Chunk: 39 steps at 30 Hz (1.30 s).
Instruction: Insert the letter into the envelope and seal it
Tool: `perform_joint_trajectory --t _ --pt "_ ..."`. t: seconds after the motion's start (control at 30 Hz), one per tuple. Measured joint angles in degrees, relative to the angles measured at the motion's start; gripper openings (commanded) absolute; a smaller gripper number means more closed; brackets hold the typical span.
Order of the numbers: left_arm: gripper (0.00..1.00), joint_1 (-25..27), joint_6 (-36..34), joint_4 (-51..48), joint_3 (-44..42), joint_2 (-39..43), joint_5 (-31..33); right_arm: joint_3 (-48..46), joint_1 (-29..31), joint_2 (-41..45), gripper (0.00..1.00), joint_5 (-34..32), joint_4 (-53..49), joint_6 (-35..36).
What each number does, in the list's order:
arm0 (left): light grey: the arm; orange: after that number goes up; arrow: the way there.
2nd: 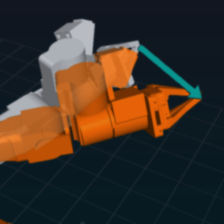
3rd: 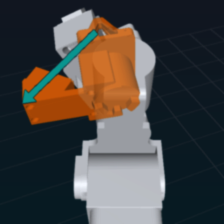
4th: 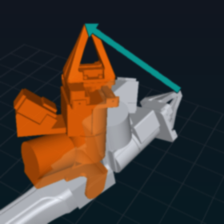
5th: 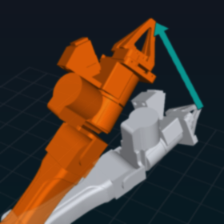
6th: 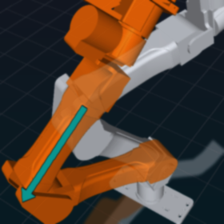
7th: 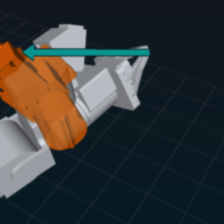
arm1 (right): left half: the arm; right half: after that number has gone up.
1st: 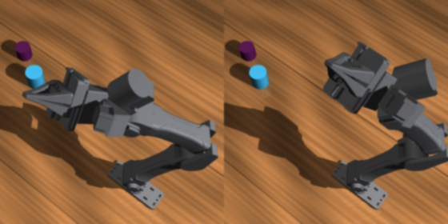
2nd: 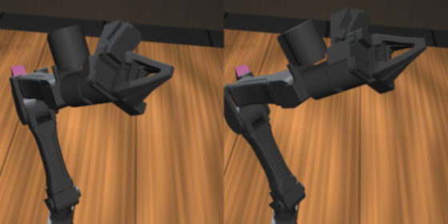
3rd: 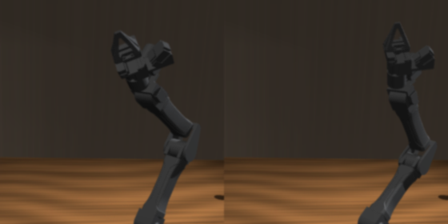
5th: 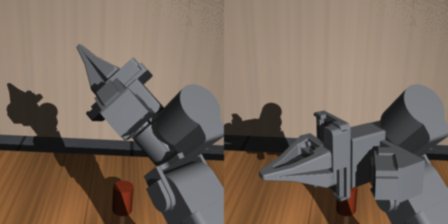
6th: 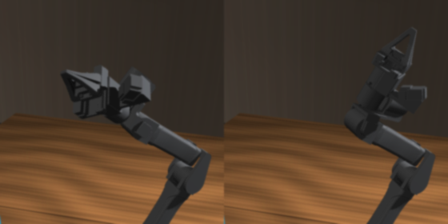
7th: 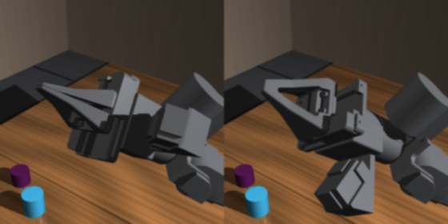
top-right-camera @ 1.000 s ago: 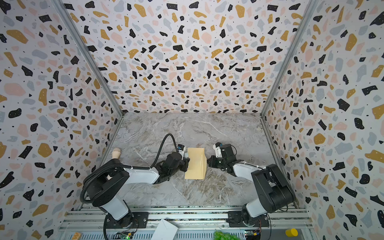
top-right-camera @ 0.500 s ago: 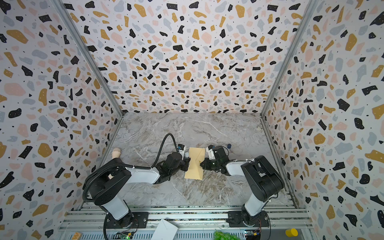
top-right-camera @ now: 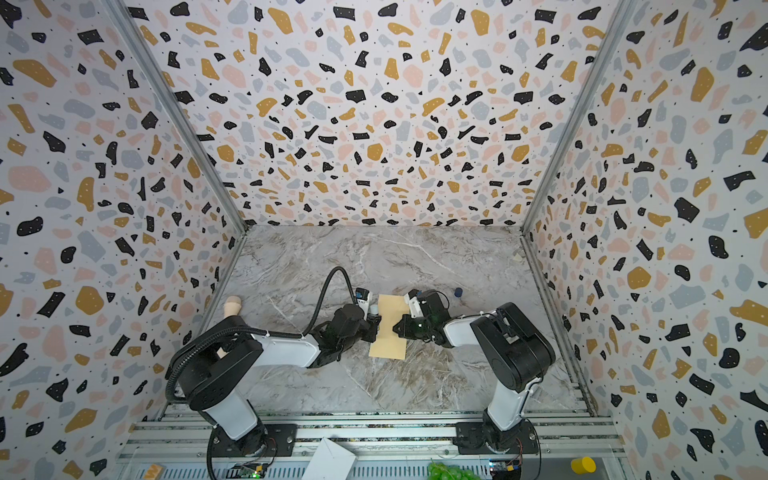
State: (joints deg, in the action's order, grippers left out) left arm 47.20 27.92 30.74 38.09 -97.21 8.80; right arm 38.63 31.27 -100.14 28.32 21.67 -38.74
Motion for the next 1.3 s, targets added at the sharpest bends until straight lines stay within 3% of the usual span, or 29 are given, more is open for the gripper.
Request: perform_joint_trajectory --t 0.67,1.3 --pt "0.00 0.0 0.4 0.5 2.0 -2.4 -1.3 2.2 -0.3 -1.6 0.00 -0.1 -0.6 -0.9" --pt "0.00 0.1 0.3 1.9 2.6 -3.9 0.2 9.9 -6.2 -6.1 0.00 0.4 -5.6 2.5"
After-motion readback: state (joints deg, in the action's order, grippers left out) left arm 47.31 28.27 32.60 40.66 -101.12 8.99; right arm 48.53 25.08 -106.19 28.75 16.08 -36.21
